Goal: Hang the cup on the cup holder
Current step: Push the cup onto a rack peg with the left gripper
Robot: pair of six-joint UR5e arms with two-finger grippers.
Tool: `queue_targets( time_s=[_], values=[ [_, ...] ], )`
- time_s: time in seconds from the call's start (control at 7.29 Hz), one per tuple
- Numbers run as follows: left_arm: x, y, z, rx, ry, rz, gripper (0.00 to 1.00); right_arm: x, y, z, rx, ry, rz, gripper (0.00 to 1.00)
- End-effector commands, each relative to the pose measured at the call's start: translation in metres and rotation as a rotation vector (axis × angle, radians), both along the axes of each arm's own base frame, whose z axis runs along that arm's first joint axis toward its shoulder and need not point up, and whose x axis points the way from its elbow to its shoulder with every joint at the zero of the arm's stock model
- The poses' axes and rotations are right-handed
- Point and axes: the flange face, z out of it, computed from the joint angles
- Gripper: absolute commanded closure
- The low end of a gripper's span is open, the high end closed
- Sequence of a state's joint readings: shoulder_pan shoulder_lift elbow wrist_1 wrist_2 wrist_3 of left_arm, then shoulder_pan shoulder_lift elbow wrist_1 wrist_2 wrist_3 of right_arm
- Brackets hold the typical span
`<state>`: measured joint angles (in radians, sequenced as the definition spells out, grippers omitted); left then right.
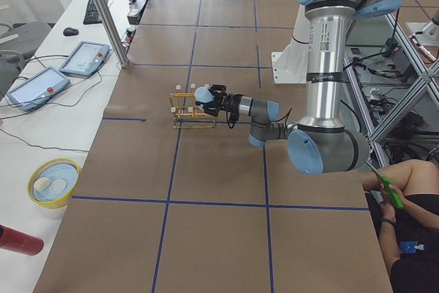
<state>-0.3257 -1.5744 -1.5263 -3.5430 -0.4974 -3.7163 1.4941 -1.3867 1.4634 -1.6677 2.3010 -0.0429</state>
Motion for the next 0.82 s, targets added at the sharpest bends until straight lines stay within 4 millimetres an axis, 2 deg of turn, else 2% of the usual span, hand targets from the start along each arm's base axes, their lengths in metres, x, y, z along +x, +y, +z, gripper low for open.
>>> queue_targets(
  time_s=[0.0,0.41,0.55,0.69],
  values=[
    [0.002,-0.001,0.003,-0.001,-0.003,0.002,1.00,0.000,0.000,0.000,-0.001,0.000,0.000,0.00],
    [0.015,-0.001,0.005,-0.003,-0.015,0.014,1.00,-0.001,0.000,0.000,0.000,0.000,-0.002,0.00],
    [0.015,-0.002,0.005,-0.002,-0.015,0.015,0.93,0.000,0.000,0.000,-0.001,0.000,0.000,0.00],
    [0.016,-0.001,0.004,-0.001,-0.014,0.019,0.01,0.000,0.000,0.000,-0.001,0.000,0.000,0.00]
  ],
)
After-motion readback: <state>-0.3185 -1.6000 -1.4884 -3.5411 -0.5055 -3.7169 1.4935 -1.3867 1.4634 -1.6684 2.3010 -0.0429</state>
